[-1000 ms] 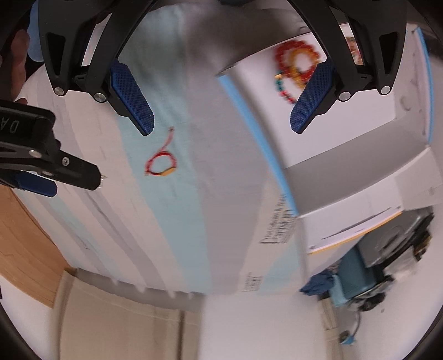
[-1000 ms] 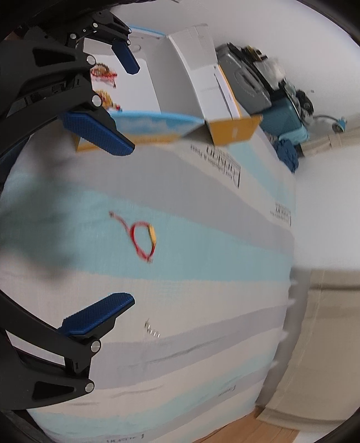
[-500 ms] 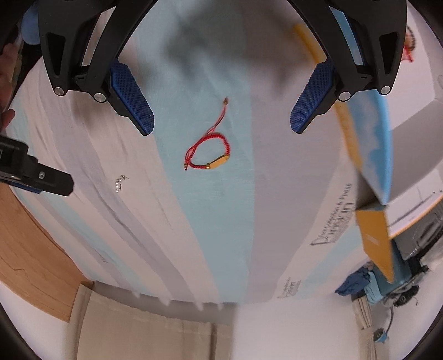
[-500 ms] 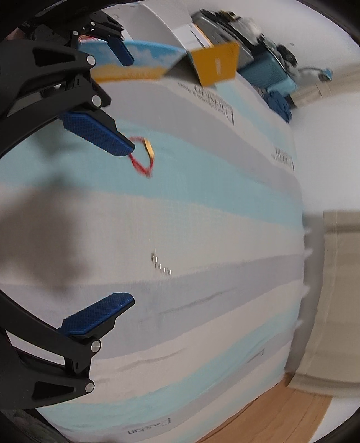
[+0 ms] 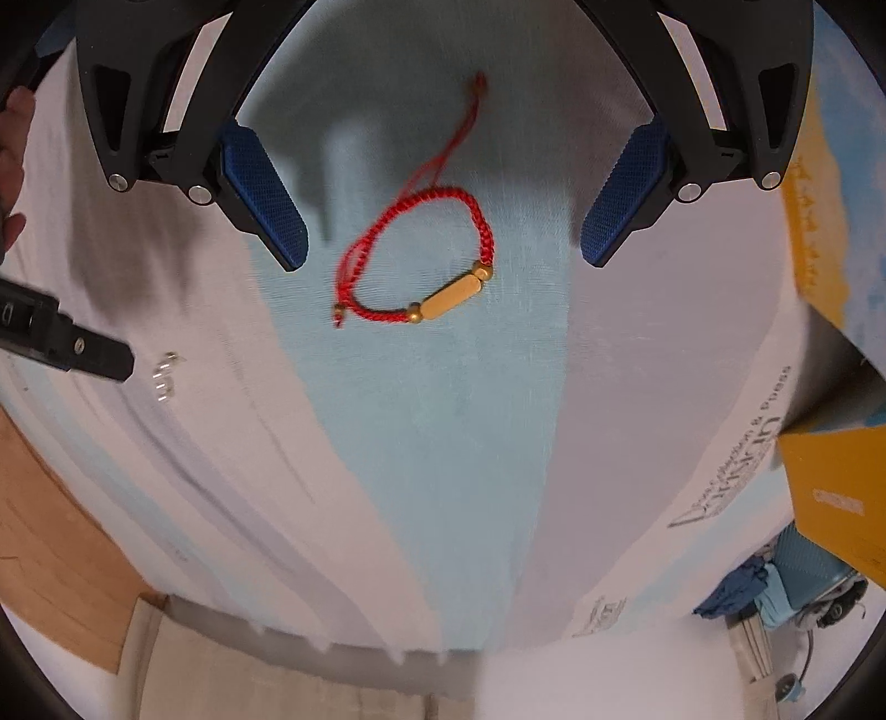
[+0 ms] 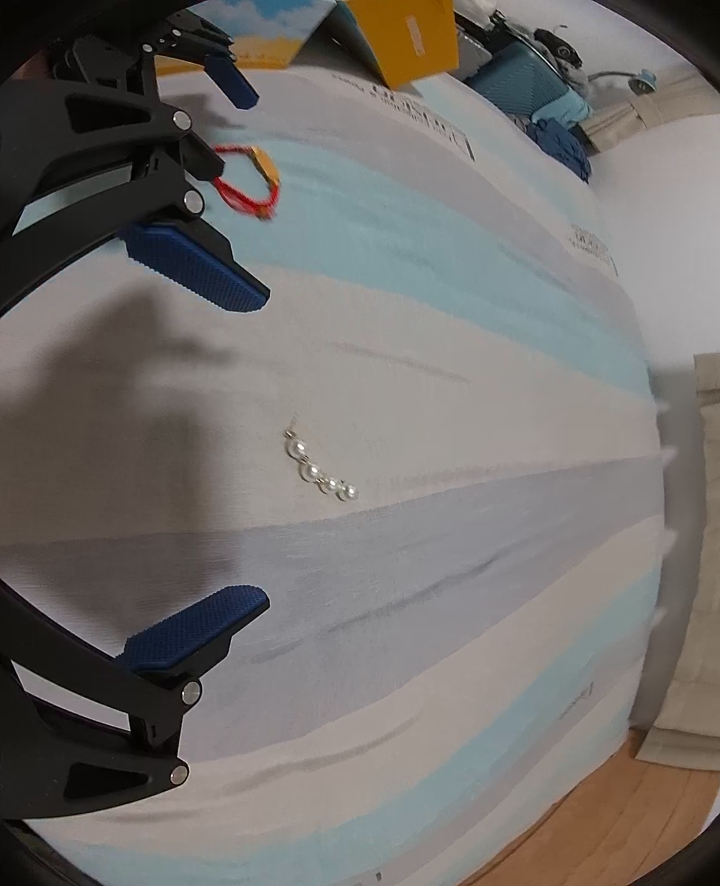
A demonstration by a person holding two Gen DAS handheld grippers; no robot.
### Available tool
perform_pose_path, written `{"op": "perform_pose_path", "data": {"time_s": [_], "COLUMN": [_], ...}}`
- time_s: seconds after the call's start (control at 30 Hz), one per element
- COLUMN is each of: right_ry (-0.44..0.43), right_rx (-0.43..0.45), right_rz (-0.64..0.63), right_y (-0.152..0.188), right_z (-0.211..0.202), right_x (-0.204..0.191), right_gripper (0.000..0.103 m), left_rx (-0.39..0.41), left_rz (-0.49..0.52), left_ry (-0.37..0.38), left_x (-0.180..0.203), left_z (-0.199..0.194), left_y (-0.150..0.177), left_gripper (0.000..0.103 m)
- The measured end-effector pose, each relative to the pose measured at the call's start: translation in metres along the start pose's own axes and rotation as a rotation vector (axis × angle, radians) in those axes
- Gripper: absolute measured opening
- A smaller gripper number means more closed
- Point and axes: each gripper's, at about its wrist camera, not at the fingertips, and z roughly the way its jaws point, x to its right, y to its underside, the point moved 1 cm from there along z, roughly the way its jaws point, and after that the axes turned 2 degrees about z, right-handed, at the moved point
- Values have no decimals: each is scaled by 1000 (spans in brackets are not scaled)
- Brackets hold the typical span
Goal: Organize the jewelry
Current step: 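Move both open tools back over the red cord bracelet and pearls, then grasp the red cord gold-bar bracelet with the left tool while the right tool grasps the pearl string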
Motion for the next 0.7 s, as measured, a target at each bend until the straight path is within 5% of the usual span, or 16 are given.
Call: {"op": "perform_pose_path", "data": {"time_s": [0.33, 0.53, 0.7], "right_ry": [-13, -11, 2], "right_rx": [-70, -85, -74], "right_rz": [-3, 4, -6], "right_y": [-16, -16, -16], "right_z": [47, 55, 53], "right_x": [7, 9, 9], "right_gripper": [82, 66, 39], "left_rx": [-25, -28, -36], "left_rz": [25, 18, 15], "left_ry": [-5, 32, 46], "left_x": [1, 0, -1], "left_z": [21, 22, 19], "left_y": [4, 3, 3], "left_gripper": [94, 75, 58]}}
